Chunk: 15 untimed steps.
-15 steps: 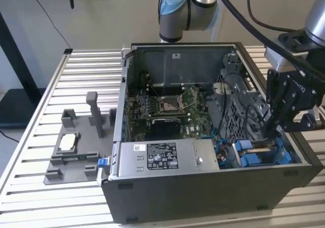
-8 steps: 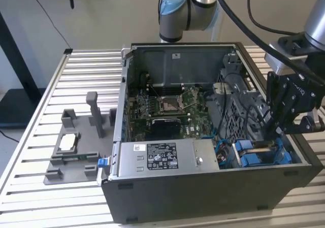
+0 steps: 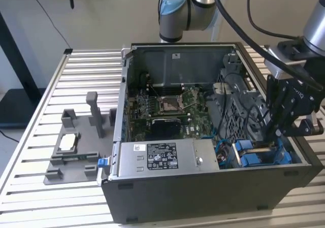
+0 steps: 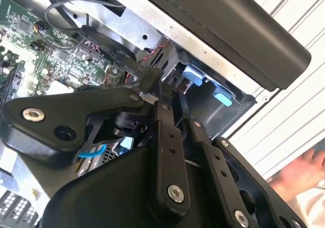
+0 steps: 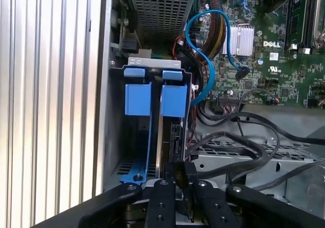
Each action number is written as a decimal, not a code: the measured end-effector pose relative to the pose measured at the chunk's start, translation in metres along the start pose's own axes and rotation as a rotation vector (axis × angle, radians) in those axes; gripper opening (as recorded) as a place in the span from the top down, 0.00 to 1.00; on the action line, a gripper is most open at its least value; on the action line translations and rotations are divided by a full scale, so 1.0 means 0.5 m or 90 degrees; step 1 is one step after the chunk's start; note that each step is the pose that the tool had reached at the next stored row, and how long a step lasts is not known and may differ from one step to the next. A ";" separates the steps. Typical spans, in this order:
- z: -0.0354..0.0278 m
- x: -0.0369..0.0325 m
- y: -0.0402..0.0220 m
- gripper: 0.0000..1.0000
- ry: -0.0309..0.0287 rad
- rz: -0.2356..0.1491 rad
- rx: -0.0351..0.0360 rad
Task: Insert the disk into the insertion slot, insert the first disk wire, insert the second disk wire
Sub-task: 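Insert the first disk wire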
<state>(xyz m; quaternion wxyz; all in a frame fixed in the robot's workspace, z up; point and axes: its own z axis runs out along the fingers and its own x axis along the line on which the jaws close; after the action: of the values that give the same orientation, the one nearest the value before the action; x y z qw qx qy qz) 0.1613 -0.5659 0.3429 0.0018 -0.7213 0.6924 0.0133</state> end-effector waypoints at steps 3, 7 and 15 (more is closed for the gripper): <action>0.002 0.000 0.000 0.81 0.0000 0.000 0.0000; 0.005 0.000 -0.001 0.81 0.0000 0.002 0.0001; 0.010 0.000 -0.001 0.81 -0.0003 0.007 0.0001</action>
<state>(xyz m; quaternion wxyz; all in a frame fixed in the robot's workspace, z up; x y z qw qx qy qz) 0.1616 -0.5658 0.3377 0.0019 -0.7176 0.6963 0.0134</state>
